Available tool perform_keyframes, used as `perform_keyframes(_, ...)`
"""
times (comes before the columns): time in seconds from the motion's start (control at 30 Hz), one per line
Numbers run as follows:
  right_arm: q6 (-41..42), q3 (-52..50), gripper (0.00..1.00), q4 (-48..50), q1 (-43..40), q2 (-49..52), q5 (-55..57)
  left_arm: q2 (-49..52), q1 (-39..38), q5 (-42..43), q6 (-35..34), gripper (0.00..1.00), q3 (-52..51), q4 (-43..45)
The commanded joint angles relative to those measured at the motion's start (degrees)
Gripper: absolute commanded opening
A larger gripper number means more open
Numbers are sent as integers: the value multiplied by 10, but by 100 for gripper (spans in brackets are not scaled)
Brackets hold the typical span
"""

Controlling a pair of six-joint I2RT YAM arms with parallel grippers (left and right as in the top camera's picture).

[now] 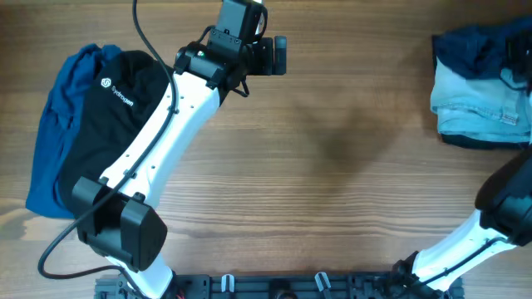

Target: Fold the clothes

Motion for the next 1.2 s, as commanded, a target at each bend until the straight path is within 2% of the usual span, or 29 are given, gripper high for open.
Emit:
perform_keyframes(0.0, -28, 6, 4, -48, -30, -24, -17, 7, 5, -1, 12, 100, 0, -2)
perform_keyframes(0.33, -93, 6, 4, -229, -83, -58, -3, 7, 5, -1, 12, 100, 0, -1)
perform_keyframes(0.63, -105, 6, 6, -287, -93, -58, 56, 7, 5, -1, 12, 100, 0, -2)
perform_keyframes(0.67, -104, 6, 24, -285, -93, -58, 60, 7, 5, -1, 12, 100, 0, -2)
perform_keyframes(0.73, -104, 6, 76, -282, -93, -58, 60, 7, 5, -1, 12, 100, 0, -2)
perform_keyframes(0.77, -105, 6, 93, -282, -93, -58, 60, 7, 5, -1, 12, 100, 0, -2)
perform_keyframes(0.83, -116, 6, 98, -283, -93, -58, 57, 7, 5, -1, 12, 100, 0, -2)
perform_keyframes(0.97, -159, 6, 98, -296, -95, -68, 28, 7, 5, -1, 12, 100, 0, -4)
perform_keyframes(1.17, -302, 6, 96, -234, -94, -128, -132, 7, 5, -1, 12, 100, 0, -8)
